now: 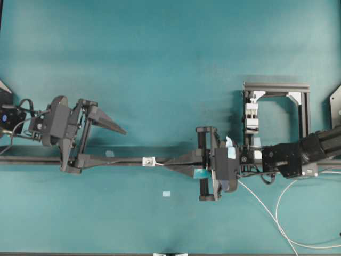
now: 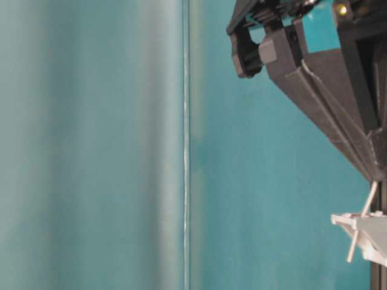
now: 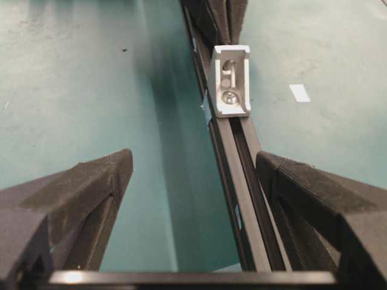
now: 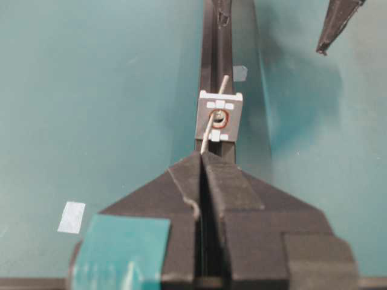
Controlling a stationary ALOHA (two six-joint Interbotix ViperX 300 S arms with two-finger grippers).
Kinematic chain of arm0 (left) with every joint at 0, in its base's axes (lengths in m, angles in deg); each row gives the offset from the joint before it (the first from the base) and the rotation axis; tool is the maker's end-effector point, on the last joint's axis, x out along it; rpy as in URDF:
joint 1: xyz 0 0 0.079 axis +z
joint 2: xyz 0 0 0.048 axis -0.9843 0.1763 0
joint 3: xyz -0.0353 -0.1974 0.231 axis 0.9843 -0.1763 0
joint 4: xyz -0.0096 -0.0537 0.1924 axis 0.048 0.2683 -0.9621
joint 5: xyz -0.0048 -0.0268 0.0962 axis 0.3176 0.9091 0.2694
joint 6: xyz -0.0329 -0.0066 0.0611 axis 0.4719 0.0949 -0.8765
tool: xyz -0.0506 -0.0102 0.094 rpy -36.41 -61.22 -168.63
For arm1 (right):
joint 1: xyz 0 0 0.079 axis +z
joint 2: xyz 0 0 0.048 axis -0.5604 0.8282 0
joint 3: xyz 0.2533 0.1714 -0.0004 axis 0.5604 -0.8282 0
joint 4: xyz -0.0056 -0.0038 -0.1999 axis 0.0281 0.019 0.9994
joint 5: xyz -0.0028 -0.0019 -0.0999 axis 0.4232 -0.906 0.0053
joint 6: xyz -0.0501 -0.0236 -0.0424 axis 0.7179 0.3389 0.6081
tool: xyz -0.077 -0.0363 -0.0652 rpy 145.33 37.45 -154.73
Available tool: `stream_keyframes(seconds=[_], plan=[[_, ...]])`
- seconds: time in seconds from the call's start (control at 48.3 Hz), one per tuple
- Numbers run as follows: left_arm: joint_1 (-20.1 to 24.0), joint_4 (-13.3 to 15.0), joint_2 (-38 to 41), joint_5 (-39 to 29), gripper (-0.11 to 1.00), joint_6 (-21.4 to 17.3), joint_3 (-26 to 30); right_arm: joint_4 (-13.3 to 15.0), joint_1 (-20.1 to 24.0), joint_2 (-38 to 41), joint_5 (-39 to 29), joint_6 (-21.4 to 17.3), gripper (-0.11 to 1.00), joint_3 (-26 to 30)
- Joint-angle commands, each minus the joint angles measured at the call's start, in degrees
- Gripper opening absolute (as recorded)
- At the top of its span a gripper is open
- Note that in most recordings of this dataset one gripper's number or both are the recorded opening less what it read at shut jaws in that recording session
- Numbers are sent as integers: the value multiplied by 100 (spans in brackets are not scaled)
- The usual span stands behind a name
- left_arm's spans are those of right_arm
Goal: Insert the wire into the hole on the left side and pull it with the left arm.
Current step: 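Push the wire tip leftward through the white clip hole with the right gripper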
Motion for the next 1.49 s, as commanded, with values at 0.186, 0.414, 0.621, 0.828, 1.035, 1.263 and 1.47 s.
stream_keyframes(seconds=[0.186,0.414,0.621,0.828,1.035,1.263,1.47], plan=[[-18,0,-88,35,66,0,35,97,-79,-26,-53,18,5,79],[-18,0,-105,26,66,-9,44,202,-141,-26,-53,18,5,123],[-18,0,-105,35,66,0,44,264,-193,-26,-53,18,5,149],[-18,-9,-105,35,65,-9,44,360,-229,-26,-53,18,5,193],[-18,-9,-105,35,66,0,44,448,-272,-26,-97,18,5,255],[-18,-9,-105,26,65,0,44,606,-316,-26,-229,18,5,369],[-18,-9,-105,0,65,0,62,659,-343,-26,-229,18,5,404]])
